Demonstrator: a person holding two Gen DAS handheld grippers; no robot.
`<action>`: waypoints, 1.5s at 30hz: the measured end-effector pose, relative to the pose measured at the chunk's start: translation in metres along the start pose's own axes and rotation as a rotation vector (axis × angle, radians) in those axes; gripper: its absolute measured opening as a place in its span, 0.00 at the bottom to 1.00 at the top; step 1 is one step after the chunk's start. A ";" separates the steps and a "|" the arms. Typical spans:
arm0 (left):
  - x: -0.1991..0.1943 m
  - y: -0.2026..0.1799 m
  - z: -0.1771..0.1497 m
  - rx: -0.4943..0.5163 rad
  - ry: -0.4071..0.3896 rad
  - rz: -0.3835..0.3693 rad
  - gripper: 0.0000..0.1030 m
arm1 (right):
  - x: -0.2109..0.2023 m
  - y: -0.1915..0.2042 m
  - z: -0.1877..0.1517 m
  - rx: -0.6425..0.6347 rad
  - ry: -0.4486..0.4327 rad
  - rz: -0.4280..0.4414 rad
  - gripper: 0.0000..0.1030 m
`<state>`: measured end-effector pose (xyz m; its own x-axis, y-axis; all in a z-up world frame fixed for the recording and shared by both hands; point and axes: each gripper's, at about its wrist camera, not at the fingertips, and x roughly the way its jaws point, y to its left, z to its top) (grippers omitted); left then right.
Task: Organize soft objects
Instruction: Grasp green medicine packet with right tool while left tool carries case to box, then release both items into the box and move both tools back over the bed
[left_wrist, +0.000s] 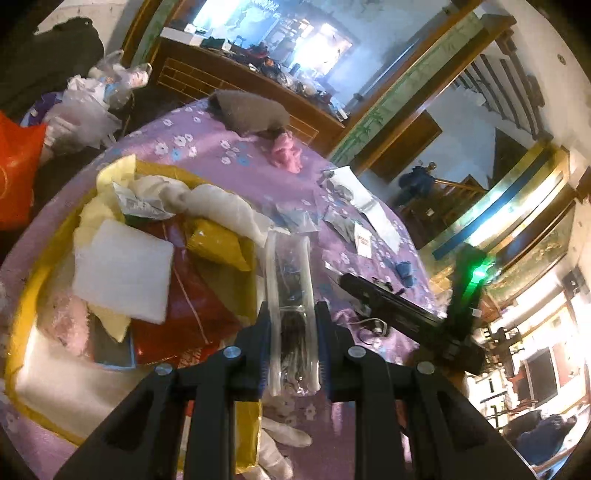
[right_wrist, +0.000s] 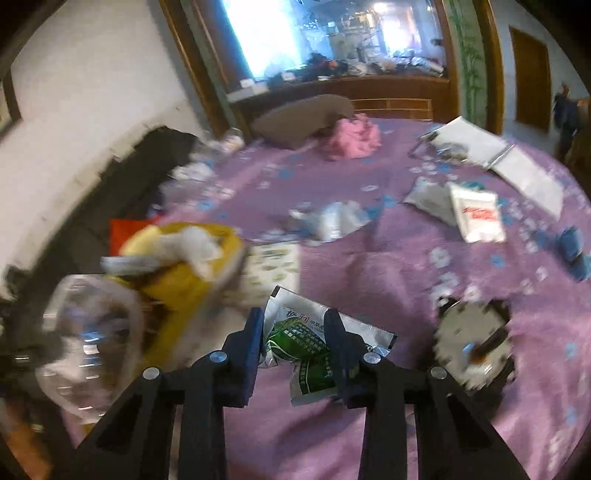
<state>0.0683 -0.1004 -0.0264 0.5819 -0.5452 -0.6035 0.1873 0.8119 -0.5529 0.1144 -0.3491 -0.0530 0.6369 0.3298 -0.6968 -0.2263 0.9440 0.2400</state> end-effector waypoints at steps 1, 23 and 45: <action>-0.002 0.001 0.000 -0.004 -0.007 -0.008 0.20 | -0.005 0.004 -0.002 0.001 -0.004 0.037 0.35; 0.004 0.093 0.061 -0.135 -0.055 0.032 0.21 | 0.072 0.102 0.043 -0.006 0.072 0.252 0.36; -0.006 -0.047 0.047 0.190 -0.072 0.151 0.82 | -0.078 -0.024 0.046 0.103 -0.122 0.303 0.77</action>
<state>0.0932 -0.1256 0.0305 0.6683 -0.4038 -0.6247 0.2352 0.9115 -0.3375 0.1038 -0.3971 0.0263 0.6373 0.5877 -0.4985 -0.3470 0.7964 0.4953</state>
